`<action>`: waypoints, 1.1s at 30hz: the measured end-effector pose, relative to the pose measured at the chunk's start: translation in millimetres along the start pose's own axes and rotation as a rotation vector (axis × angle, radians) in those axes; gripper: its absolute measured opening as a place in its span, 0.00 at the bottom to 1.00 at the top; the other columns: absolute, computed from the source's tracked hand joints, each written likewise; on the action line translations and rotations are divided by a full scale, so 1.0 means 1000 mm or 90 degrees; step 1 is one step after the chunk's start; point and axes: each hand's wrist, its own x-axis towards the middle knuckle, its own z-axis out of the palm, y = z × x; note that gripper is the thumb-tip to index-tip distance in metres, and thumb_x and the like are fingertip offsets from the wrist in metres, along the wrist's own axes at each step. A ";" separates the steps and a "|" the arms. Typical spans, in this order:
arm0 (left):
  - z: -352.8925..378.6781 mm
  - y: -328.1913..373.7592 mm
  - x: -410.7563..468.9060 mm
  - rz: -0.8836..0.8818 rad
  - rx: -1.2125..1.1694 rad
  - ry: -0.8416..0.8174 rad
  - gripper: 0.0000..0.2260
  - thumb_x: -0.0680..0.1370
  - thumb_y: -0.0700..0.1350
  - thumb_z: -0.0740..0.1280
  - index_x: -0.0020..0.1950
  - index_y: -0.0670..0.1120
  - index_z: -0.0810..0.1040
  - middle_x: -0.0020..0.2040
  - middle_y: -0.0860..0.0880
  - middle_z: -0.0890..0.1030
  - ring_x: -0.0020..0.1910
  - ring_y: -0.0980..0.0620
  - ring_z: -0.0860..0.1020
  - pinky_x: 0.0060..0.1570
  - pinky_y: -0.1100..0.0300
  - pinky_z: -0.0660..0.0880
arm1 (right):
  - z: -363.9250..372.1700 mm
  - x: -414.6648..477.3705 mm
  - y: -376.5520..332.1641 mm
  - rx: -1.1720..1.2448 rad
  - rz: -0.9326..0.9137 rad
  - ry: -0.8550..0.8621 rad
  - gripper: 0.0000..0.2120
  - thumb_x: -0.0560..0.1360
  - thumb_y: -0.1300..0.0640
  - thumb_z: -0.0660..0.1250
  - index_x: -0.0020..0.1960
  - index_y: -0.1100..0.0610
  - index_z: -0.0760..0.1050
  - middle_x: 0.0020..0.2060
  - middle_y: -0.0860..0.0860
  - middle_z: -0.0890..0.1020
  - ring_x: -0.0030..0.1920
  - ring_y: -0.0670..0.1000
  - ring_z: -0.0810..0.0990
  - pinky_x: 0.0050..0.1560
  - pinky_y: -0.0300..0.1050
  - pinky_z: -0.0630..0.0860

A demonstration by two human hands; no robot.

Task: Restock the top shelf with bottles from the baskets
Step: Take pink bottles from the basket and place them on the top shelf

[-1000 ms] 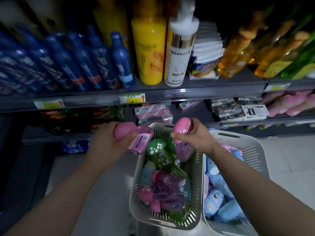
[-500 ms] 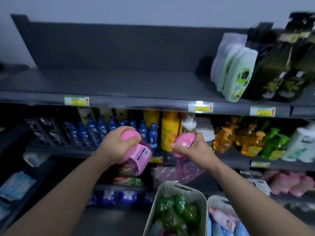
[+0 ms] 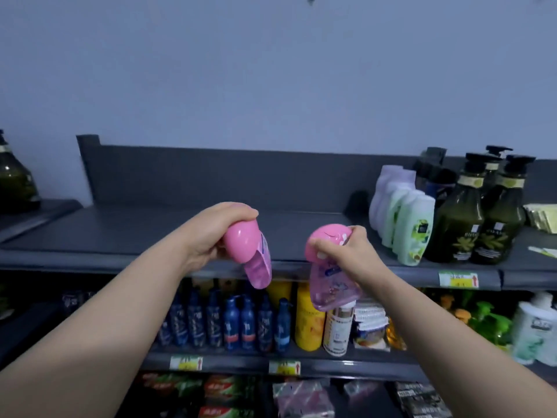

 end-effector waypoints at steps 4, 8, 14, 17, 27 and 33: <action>-0.011 0.013 0.032 -0.013 -0.066 -0.022 0.06 0.75 0.50 0.69 0.47 0.50 0.76 0.41 0.49 0.78 0.37 0.51 0.77 0.33 0.59 0.77 | 0.006 0.017 -0.018 0.022 -0.005 0.079 0.36 0.62 0.44 0.79 0.60 0.57 0.64 0.51 0.51 0.75 0.49 0.48 0.77 0.44 0.46 0.78; -0.027 0.014 0.068 -0.031 -0.118 -0.091 0.09 0.75 0.49 0.70 0.51 0.46 0.77 0.48 0.46 0.78 0.46 0.48 0.78 0.41 0.53 0.79 | 0.016 0.036 -0.027 0.040 0.025 0.148 0.38 0.60 0.42 0.80 0.60 0.56 0.67 0.51 0.51 0.76 0.50 0.51 0.79 0.49 0.51 0.81; -0.034 0.005 0.120 -0.047 -0.165 -0.186 0.15 0.74 0.44 0.70 0.59 0.42 0.77 0.53 0.41 0.78 0.51 0.46 0.78 0.44 0.52 0.82 | 0.013 0.053 -0.024 0.083 0.063 0.206 0.36 0.58 0.39 0.79 0.57 0.56 0.71 0.50 0.54 0.80 0.48 0.53 0.81 0.46 0.53 0.82; -0.022 0.001 0.142 -0.056 -0.157 -0.202 0.17 0.72 0.44 0.72 0.60 0.42 0.77 0.54 0.41 0.79 0.49 0.47 0.80 0.43 0.53 0.82 | 0.002 0.057 -0.018 0.099 0.095 0.228 0.37 0.58 0.39 0.79 0.57 0.58 0.69 0.51 0.57 0.79 0.50 0.56 0.82 0.47 0.57 0.82; 0.051 -0.004 0.199 -0.051 -0.166 -0.105 0.20 0.69 0.48 0.77 0.59 0.49 0.78 0.46 0.49 0.83 0.40 0.51 0.80 0.54 0.49 0.78 | -0.048 0.085 0.009 0.066 0.101 0.238 0.32 0.63 0.48 0.80 0.59 0.57 0.67 0.50 0.54 0.76 0.49 0.53 0.79 0.48 0.54 0.81; 0.075 -0.004 0.244 -0.072 -0.223 -0.068 0.24 0.69 0.49 0.77 0.63 0.46 0.75 0.51 0.47 0.83 0.45 0.51 0.83 0.60 0.40 0.72 | -0.044 0.122 0.023 0.094 0.091 0.213 0.30 0.67 0.49 0.77 0.59 0.57 0.65 0.50 0.53 0.76 0.47 0.51 0.78 0.39 0.44 0.78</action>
